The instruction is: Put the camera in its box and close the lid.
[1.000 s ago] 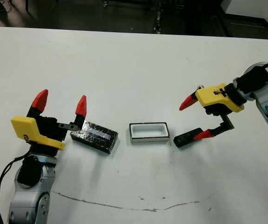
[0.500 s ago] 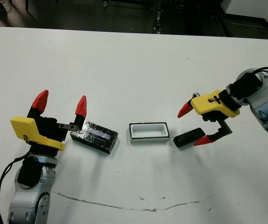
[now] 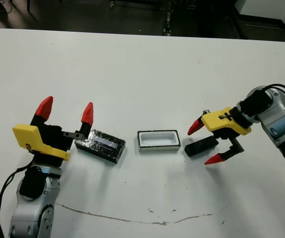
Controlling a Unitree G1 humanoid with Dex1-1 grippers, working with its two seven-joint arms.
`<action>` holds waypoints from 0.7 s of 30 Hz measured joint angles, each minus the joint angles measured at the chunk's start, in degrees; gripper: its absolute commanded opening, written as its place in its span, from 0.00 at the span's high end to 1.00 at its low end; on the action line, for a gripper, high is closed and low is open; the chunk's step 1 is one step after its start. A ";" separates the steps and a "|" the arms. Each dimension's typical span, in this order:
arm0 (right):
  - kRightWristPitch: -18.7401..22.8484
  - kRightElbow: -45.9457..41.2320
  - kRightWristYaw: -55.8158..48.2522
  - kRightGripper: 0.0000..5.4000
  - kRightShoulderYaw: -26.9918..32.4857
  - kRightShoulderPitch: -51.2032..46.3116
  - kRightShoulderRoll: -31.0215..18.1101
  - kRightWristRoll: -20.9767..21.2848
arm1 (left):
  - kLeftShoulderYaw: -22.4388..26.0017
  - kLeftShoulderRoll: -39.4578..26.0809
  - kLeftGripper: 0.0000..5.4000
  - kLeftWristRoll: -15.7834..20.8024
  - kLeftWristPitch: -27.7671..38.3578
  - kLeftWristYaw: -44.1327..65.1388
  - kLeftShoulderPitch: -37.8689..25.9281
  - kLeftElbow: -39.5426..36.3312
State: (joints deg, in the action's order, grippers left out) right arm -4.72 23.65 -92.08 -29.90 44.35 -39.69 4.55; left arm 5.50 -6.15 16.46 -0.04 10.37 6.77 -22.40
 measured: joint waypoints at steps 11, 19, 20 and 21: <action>1.09 0.96 1.28 0.09 0.73 -1.03 1.13 0.82 | -0.11 -0.01 0.00 -0.19 0.01 0.03 -0.09 0.11; 1.16 -0.25 3.41 0.32 2.51 -2.92 1.22 0.53 | -0.14 0.00 0.00 -0.32 0.01 -0.07 -0.13 0.11; 1.54 -0.61 3.68 0.36 2.67 -3.16 1.22 0.52 | -0.14 -0.01 0.00 -0.48 0.01 -0.08 -0.13 0.11; 1.80 -0.83 3.77 0.38 2.77 -3.33 1.22 0.53 | -0.14 0.00 0.00 -0.70 0.01 -0.10 -0.13 0.10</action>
State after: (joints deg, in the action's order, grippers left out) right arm -2.92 22.81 -88.32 -27.13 41.02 -38.47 5.07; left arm 5.36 -6.15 15.76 -0.02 10.27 6.64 -22.30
